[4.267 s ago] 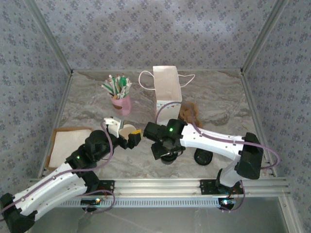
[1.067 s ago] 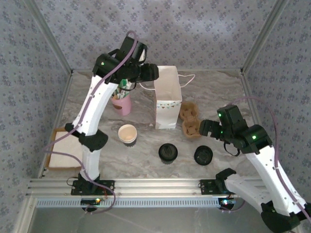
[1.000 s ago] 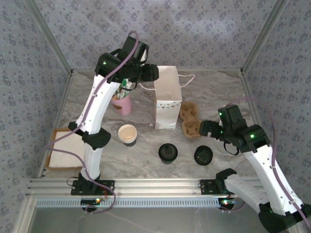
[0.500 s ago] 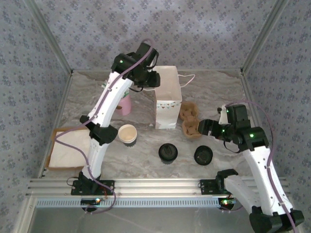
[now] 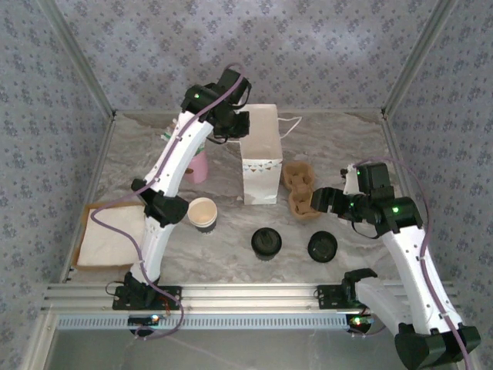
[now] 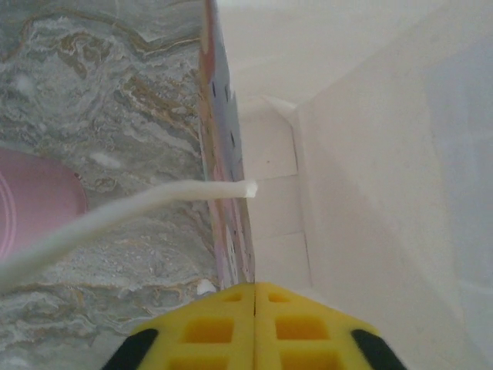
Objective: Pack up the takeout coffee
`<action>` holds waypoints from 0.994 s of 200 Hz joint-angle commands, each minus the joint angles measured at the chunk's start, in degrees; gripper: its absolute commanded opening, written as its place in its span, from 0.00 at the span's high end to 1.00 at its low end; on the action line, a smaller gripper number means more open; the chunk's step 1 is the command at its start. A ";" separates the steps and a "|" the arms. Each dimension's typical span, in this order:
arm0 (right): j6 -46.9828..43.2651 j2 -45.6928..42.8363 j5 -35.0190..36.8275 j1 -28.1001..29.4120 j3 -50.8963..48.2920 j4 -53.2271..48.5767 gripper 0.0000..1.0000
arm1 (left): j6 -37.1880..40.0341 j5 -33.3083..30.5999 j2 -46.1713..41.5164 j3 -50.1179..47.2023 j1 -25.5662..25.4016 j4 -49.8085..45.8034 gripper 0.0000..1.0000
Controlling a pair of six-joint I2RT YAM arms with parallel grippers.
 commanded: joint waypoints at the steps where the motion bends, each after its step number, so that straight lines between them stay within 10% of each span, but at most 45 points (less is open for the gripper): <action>1: 1.01 -0.62 -1.35 -0.29 0.29 -0.79 0.19 | -1.30 0.63 -0.20 -0.31 -0.04 0.35 1.00; 99: -2.50 3.44 -1.88 0.06 5.89 -3.57 0.14 | -14.03 -14.83 -19.38 -25.47 -4.22 7.62 1.00; 199: -2.79 10.72 1.58 4.66 7.80 -1.86 0.13 | -26.30 -14.47 -39.29 -58.11 -5.64 23.01 0.96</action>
